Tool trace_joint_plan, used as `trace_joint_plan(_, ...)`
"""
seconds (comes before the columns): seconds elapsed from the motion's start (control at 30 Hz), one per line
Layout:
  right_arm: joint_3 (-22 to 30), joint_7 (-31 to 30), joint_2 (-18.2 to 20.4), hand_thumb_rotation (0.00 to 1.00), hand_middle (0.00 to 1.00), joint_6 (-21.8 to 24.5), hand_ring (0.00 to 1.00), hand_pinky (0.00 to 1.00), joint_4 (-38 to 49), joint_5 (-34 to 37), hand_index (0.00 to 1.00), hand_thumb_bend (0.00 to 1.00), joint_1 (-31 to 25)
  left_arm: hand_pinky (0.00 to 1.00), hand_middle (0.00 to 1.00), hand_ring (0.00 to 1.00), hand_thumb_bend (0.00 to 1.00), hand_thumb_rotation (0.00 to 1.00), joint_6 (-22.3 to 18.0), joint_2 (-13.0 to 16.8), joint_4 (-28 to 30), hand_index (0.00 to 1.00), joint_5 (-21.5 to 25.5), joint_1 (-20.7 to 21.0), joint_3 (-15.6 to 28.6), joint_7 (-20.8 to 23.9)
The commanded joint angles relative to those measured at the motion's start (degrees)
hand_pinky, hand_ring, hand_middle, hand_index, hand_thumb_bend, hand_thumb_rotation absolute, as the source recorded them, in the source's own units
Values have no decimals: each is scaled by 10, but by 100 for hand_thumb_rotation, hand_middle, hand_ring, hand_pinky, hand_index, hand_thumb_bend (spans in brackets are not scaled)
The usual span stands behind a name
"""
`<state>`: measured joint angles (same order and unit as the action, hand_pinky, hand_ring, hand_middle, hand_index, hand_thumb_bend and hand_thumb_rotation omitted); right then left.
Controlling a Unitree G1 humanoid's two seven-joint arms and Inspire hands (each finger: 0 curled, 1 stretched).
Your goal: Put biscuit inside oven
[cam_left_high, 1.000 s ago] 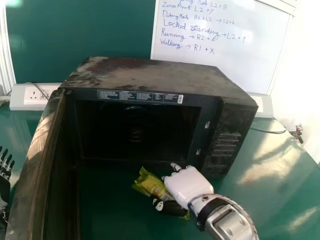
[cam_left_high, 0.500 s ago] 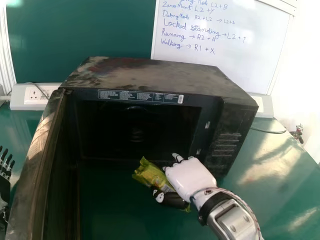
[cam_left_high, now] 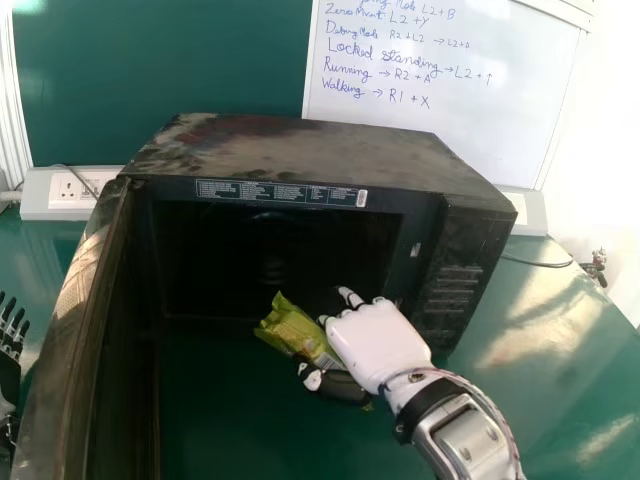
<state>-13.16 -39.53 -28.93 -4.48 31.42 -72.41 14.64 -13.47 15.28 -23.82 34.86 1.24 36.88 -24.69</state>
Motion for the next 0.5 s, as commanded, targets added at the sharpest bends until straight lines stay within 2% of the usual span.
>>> trace_joint_plan(0.0,5,13,6,0,47,6,30,16,-4,3,49,53,12,100,94,92,20,0,-2,-29,-20,99,-1,-13,-9,1)
trace_joint_plan(0.33,-7,46,19,0,48,7,31,16,-37,-5,49,53,35,100,94,92,22,0,-5,-29,-19,98,-5,-15,-10,2)
trace_joint_plan(0.47,-13,47,37,0,48,22,31,16,-55,-10,49,53,52,100,95,92,22,0,-1,-30,-14,99,-4,-17,-11,3)
